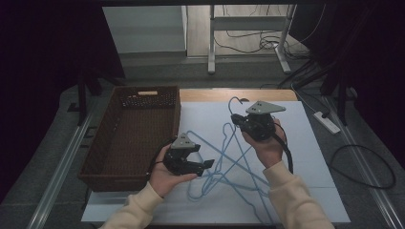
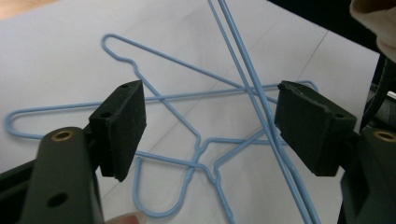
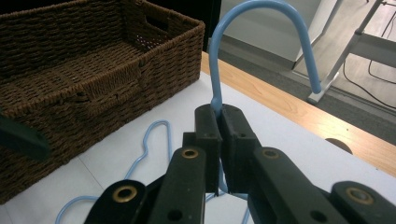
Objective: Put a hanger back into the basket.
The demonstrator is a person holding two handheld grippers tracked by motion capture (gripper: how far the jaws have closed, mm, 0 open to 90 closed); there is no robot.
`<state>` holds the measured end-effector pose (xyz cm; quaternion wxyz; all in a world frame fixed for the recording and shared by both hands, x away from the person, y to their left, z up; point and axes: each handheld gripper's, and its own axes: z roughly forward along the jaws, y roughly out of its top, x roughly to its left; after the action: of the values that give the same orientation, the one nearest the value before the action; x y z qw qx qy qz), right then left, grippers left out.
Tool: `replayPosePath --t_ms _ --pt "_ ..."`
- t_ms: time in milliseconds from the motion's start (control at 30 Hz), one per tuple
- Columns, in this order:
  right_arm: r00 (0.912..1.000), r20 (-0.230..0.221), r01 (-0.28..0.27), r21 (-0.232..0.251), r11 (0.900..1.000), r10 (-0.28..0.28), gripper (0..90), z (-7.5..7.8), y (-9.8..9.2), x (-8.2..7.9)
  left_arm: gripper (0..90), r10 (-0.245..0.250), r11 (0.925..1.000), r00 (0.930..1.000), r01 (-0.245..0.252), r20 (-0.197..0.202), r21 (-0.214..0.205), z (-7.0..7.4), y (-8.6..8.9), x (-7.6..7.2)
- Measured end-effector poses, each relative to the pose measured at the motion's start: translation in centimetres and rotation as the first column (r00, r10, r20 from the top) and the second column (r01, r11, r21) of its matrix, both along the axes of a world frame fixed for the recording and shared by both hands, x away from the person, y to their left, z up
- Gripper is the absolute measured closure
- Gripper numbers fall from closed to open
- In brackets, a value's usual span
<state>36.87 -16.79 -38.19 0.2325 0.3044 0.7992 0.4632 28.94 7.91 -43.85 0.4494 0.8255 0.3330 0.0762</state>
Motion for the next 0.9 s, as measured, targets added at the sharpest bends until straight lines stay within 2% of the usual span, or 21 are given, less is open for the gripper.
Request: replayPosePath --t_ms 100,167,333,400,533,633,733,767,833,900 --pt "1.0000 0.000 0.003 0.004 1.0000 -0.003 86.0 0.0 0.1 -0.1 29.2 0.001 0.9995 1.0000 -0.001 0.004 0.031 -0.2 -0.8 0.1" --pt "0.9999 0.002 0.011 0.003 0.9999 -0.011 86.0 0.1 0.2 -0.3 31.4 -0.007 0.9998 1.0000 0.007 -0.006 0.019 -0.1 -1.0 0.2" --pt "0.9999 0.012 0.006 0.008 0.9999 -0.006 86.0 0.2 0.5 -0.6 35.0 -0.027 0.9993 0.9995 0.028 -0.017 0.024 -0.2 -2.1 0.3" --pt "0.9997 0.022 0.008 0.000 1.0000 -0.008 86.0 0.3 0.7 -0.8 35.2 -0.031 0.9993 0.9994 0.031 -0.018 0.018 -0.1 -2.3 0.3" --pt "0.9998 0.021 0.000 0.011 0.9999 0.000 86.0 0.4 0.8 -1.0 38.9 -0.035 0.9993 0.9992 0.035 -0.017 0.012 0.0 -2.8 0.5" --pt "0.9997 0.024 -0.009 0.016 0.9998 0.009 86.0 0.5 1.1 -1.2 48.2 -0.036 0.9994 0.9990 0.036 -0.025 -0.001 -0.1 -3.1 0.8" --pt "0.9992 0.034 -0.022 0.009 0.9997 0.022 86.0 0.7 1.4 -1.7 69.9 -0.051 0.9985 0.9979 0.051 -0.039 -0.022 -0.1 -3.0 1.0" --pt "0.9992 0.034 -0.022 0.009 0.9997 0.022 86.0 0.7 1.4 -1.7 69.9 -0.055 0.9982 0.9976 0.053 -0.042 -0.028 -0.1 -3.0 1.1" --pt "0.9989 0.037 -0.030 0.006 0.9995 0.030 86.0 0.8 1.5 -1.9 78.7 -0.056 0.9980 0.9973 0.054 -0.047 -0.032 0.0 -2.9 1.1" --pt "0.9988 0.039 -0.030 0.008 0.9995 0.029 85.9 0.8 1.5 -2.0 80.0 -0.048 0.9983 0.9973 0.047 -0.054 -0.035 0.1 -2.7 1.1"
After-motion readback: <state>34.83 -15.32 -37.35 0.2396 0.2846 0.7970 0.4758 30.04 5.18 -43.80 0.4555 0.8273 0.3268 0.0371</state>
